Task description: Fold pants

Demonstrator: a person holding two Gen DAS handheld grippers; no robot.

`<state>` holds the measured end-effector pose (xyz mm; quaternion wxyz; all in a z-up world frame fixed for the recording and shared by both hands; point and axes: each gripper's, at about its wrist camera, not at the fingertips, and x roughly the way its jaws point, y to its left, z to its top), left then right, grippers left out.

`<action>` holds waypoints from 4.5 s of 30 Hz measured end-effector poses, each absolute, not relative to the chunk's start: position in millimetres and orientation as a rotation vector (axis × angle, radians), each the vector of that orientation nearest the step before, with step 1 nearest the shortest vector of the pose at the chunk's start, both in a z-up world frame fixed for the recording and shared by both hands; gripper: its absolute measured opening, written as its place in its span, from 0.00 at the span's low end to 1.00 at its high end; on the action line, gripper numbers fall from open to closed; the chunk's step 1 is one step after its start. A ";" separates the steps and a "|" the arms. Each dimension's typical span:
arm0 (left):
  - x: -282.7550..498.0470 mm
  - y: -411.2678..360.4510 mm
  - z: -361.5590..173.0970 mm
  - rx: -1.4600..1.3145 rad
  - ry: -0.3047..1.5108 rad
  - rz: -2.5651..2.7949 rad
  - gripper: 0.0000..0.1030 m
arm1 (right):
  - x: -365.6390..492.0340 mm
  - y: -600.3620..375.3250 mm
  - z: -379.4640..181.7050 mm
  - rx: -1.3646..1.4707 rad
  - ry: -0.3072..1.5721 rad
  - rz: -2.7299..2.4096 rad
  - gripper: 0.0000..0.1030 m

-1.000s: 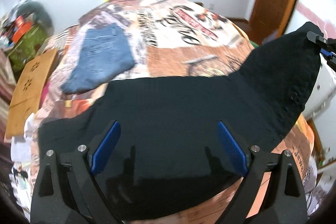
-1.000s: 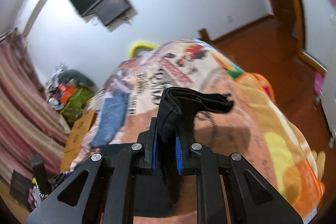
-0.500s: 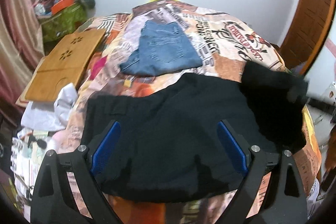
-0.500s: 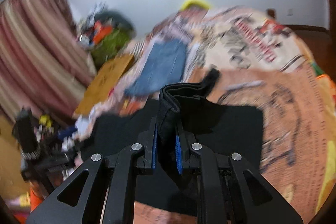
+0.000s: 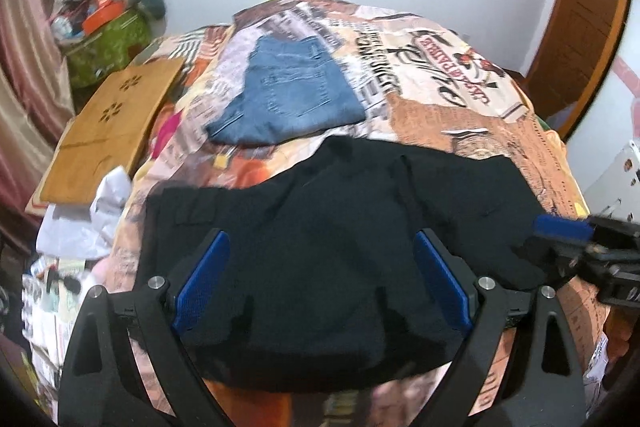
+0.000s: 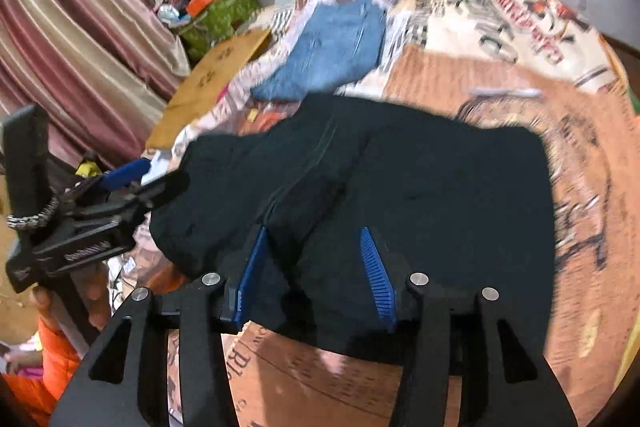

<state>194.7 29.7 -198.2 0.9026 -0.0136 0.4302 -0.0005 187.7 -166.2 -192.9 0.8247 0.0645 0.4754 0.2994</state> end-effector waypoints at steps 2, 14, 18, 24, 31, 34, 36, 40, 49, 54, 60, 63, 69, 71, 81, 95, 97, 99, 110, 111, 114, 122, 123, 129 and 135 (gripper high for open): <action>203.5 15.6 -194.4 -0.006 0.884 -0.032 0.91 | 189.5 -181.4 -181.7 0.131 0.960 0.605 0.46; 271.8 -71.5 -219.8 0.075 1.006 -0.234 0.91 | 235.1 -239.5 -195.7 0.027 0.924 0.421 0.47; 285.7 -92.1 -240.9 0.120 1.071 -0.258 0.81 | 242.4 -241.7 -219.9 0.001 0.992 0.454 0.47; 276.1 -108.3 -271.3 0.227 1.097 -0.229 0.79 | 234.1 -232.4 -256.1 -0.052 1.085 0.521 0.47; 261.5 -106.1 -269.2 0.272 1.064 -0.209 0.79 | 216.1 -250.2 -255.4 -0.036 1.078 0.498 0.47; 255.5 -97.0 -268.3 0.245 1.069 -0.199 0.80 | 209.9 -260.8 -256.6 0.002 1.093 0.478 0.47; 251.4 -90.0 -268.0 0.219 1.076 -0.181 0.81 | 205.4 -268.4 -256.0 0.021 1.096 0.463 0.47; 237.6 -79.5 -266.1 0.168 1.073 -0.161 0.84 | 194.3 -277.2 -252.8 0.040 1.095 0.437 0.47; 224.6 -54.2 -252.4 0.078 1.079 -0.072 0.87 | 188.4 -275.4 -232.1 0.043 1.062 0.390 0.47; 212.6 -26.2 -225.3 0.088 1.004 0.012 0.87 | 187.8 -268.1 -203.0 0.061 0.991 0.412 0.47; 191.3 31.0 -197.1 0.042 0.937 0.115 0.89 | 186.6 -242.2 -175.2 0.071 0.913 0.470 0.48; 179.7 63.6 -189.3 -0.019 0.931 0.152 0.91 | 186.3 -223.3 -166.2 0.071 0.880 0.516 0.51; 158.1 117.5 -198.6 -0.146 0.958 0.225 0.95 | 186.2 -182.8 -169.3 0.045 0.889 0.606 0.52; 150.8 132.7 -209.2 -0.199 0.983 0.240 0.95 | 186.7 -168.1 -175.7 0.033 0.911 0.632 0.52; 126.5 184.1 -265.4 -0.546 1.083 0.183 0.95 | 187.9 -133.8 -219.0 -0.006 1.062 0.655 0.52; 134.5 180.0 -315.9 -0.810 1.133 0.033 0.96 | 181.1 -130.6 -231.6 0.010 1.081 0.656 0.58; 142.6 182.5 -320.2 -0.840 1.139 0.031 0.96 | 181.2 -130.9 -231.9 0.017 1.080 0.657 0.58; 151.3 188.5 -325.4 -0.901 1.143 0.025 0.98 | 181.9 -130.9 -232.5 0.023 1.080 0.659 0.58; 171.3 206.5 -335.0 -0.956 1.171 0.153 0.35 | 182.9 -132.1 -232.7 0.039 1.084 0.667 0.60; 169.3 210.1 -336.0 -0.980 1.165 0.160 0.33 | 182.8 -132.5 -232.6 0.043 1.084 0.667 0.60; 164.0 212.2 -329.2 -0.971 1.140 0.184 0.25 | 183.6 -135.5 -231.7 0.055 1.085 0.664 0.60; 175.8 182.5 -252.5 -0.694 1.023 0.167 0.16 | 183.0 -169.1 -219.5 0.112 1.051 0.602 0.60; 178.1 178.1 -239.8 -0.672 0.999 0.153 0.16 | 182.5 -174.7 -217.5 0.116 1.043 0.590 0.60; 198.9 131.2 -166.2 -0.489 0.869 0.069 0.16 | 177.6 -225.3 -206.5 0.162 0.997 0.482 0.60; 224.2 73.5 -121.1 -0.403 0.815 -0.094 0.16 | 178.5 -272.9 -220.3 0.158 1.014 0.346 0.60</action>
